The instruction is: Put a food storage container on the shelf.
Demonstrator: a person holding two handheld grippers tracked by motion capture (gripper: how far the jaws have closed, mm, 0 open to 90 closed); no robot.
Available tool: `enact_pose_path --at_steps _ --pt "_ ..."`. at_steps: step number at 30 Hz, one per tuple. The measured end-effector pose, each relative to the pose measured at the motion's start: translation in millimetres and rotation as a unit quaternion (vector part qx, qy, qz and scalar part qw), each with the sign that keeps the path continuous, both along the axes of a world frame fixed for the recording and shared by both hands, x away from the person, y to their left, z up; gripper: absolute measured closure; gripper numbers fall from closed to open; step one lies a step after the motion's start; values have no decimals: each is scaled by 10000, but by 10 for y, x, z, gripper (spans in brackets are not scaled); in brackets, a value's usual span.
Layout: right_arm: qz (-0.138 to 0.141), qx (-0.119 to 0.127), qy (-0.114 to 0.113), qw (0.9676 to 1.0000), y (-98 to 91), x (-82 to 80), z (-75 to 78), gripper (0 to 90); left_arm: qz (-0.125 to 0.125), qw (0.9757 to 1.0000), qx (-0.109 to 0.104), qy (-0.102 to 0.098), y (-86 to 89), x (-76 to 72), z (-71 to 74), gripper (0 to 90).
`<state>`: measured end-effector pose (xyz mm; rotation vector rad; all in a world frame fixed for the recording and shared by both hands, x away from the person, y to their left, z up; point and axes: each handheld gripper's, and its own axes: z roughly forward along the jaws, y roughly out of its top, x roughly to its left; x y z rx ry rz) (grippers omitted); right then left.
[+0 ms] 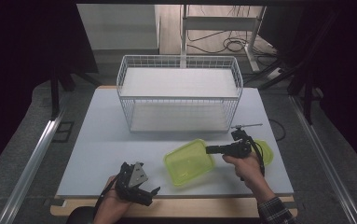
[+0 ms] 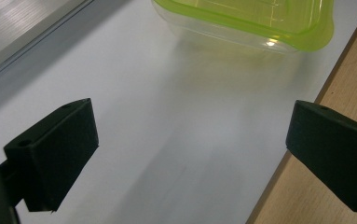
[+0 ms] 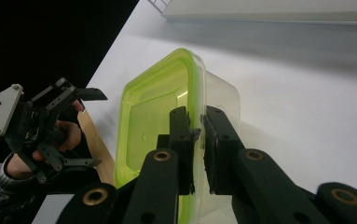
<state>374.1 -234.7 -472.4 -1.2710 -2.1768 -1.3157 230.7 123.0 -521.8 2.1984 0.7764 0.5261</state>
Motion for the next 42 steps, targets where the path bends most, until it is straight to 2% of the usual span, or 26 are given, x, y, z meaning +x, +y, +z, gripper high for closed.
enact_pose_path --at_steps 4,12,17,20,23,26,28,31,35,37,42 --pt "-26 40 61 10000 -12 8 -17 820 -6 10000 8 -4 -3 -2 -1 22" --pt "-48 425 244 9988 -40 23 -20 831 -22 10000 36 -5 -1 -1 2 22" --pt "25 326 164 9993 -16 46 -23 825 -12 10000 20 2 -10 -4 -4 22" --pt "-60 -43 79 9999 9 67 -72 805 -21 10000 40 14 -14 -4 -7 22" --pt "-103 -291 197 9993 66 99 -220 782 -35 10000 83 20 -15 -2 -8 22" --pt "-153 -292 241 9992 108 122 -293 767 -39 9999 94 20 -14 -3 -9 21" --pt "-102 -484 142 9987 145 133 -276 752 -28 10000 74 21 -15 -3 -12 22" --pt "-130 -717 -15 9973 167 135 -266 677 -35 10000 88 19 -15 -5 -13 22" --pt "-164 -652 15 9977 140 131 -268 598 -43 9999 103 15 -20 -7 -15 22" --pt "-119 -596 108 9981 146 133 -276 595 -48 9999 111 15 -24 -8 -17 22" --pt "50 -441 443 9980 200 156 -355 724 -52 9999 119 4 -26 -9 -17 22"
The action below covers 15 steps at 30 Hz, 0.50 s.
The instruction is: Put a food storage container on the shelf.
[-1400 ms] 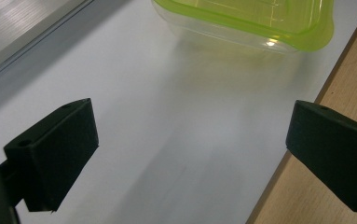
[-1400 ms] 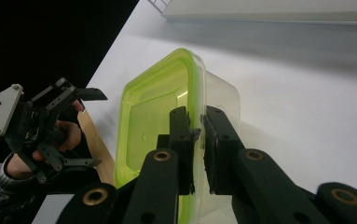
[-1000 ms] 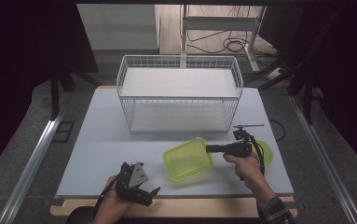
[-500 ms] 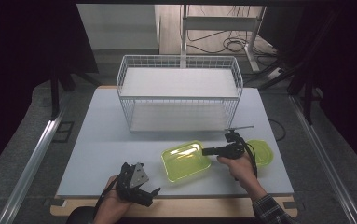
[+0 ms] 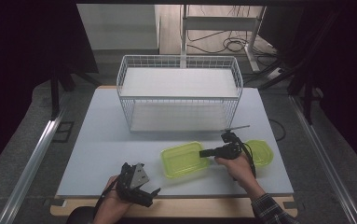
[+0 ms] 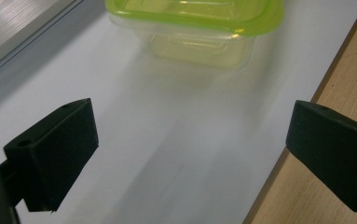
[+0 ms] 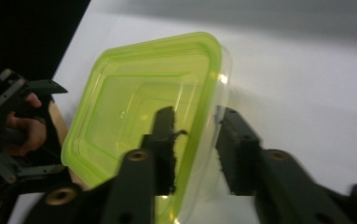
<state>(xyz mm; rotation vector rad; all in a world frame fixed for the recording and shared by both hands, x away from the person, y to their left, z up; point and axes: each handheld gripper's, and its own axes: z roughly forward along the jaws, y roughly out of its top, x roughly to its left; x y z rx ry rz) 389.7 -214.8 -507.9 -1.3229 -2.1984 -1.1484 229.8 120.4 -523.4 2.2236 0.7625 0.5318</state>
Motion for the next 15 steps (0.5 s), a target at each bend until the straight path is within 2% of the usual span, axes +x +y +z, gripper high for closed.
enact_pose_path --at_steps 1,3,5,8,13,15 --pt "14 226 248 9994 0 10 -13 774 0 10000 -2 -2 1 0 0 21" --pt "31 244 257 9994 3 10 -8 787 2 10000 -2 -1 1 0 0 22" --pt "160 167 162 9996 41 -13 37 795 1 10000 -7 -1 2 0 0 22" --pt "149 180 97 9997 76 -41 72 797 5 10000 -7 -12 5 -3 3 22" --pt "32 394 87 9992 47 -20 144 798 33 10000 -82 -32 30 0 17 21" --pt "-29 487 30 9988 15 -6 216 797 42 9999 -97 -27 40 2 21 21"
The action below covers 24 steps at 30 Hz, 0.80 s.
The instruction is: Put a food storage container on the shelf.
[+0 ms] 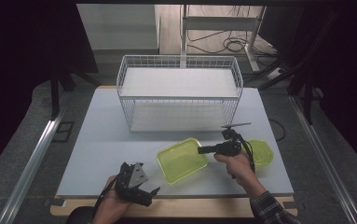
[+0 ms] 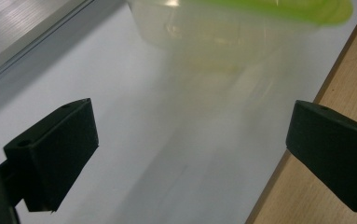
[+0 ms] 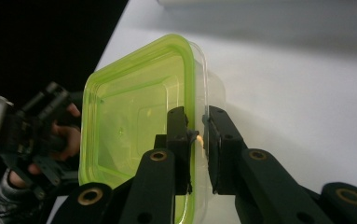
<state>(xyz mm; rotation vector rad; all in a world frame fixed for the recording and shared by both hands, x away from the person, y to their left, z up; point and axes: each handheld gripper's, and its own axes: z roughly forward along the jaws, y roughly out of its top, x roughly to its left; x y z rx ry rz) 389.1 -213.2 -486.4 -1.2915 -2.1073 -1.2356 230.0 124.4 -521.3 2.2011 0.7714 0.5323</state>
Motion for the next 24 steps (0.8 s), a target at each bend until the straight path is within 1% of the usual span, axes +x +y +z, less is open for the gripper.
enact_pose_path --at_steps 4,11,12,15,17,19,24 --pt "-133 203 -100 9997 -66 23 153 797 6 10000 -18 -2 -6 0 -4 21" --pt "-307 432 -292 9982 -105 59 412 796 4 10000 -9 -2 -5 -2 -3 20" --pt "-330 459 -338 9978 -106 66 459 796 -9 10000 17 -3 -1 -1 -1 20" --pt "-360 513 -423 9971 -104 77 568 796 -17 10000 20 -7 -1 -1 0 20" --pt "-378 535 -526 9965 -100 88 693 796 -14 10000 14 -1 -2 -2 -1 20" --pt "-380 536 -550 9963 -98 92 721 796 -16 10000 15 -1 -1 -3 -1 20" --pt "-441 528 -746 9948 -79 128 919 797 -29 10000 35 2 -4 -4 -1 20"
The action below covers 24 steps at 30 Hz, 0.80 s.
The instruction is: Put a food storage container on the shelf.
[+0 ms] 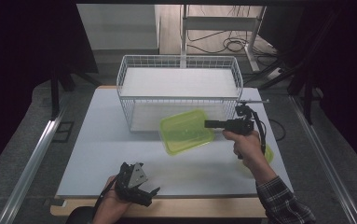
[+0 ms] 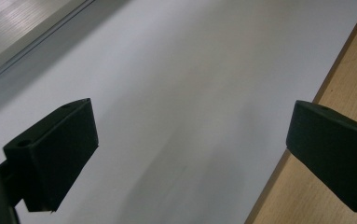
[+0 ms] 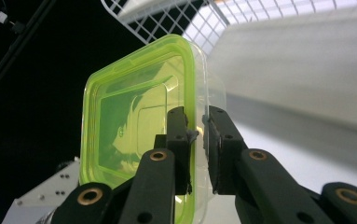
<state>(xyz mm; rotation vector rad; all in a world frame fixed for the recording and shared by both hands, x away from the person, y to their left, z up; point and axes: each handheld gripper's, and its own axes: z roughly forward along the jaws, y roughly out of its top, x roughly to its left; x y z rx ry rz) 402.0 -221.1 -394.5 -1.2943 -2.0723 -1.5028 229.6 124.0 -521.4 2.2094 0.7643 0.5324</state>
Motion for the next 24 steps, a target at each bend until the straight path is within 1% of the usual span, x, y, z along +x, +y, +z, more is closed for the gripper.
enact_pose_path --at_steps 7,12,14,17,20,21,22,24 --pt "-85 43 -249 9996 37 76 279 797 -11 10000 13 -13 3 2 1 20" --pt "-175 101 -387 9990 66 151 452 796 -20 10000 20 -16 1 2 0 20" --pt "-227 104 -442 9987 80 185 515 797 -7 10000 -24 -17 -5 0 -4 20" --pt "-280 116 -484 9984 105 237 581 797 -8 10000 -33 -12 -6 -1 -5 20" --pt "-341 84 -479 9982 130 283 617 798 -12 10000 -35 -9 -5 -2 -5 20" --pt "-370 81 -482 9981 137 297 626 798 -27 10000 1 -9 -2 -1 -2 20" --pt "-396 85 -494 9980 142 313 636 798 -14 10000 -34 -10 -6 -3 -5 20" --pt "-445 112 -493 9977 145 345 660 798 -18 10000 -23 -9 -8 -2 -6 20"
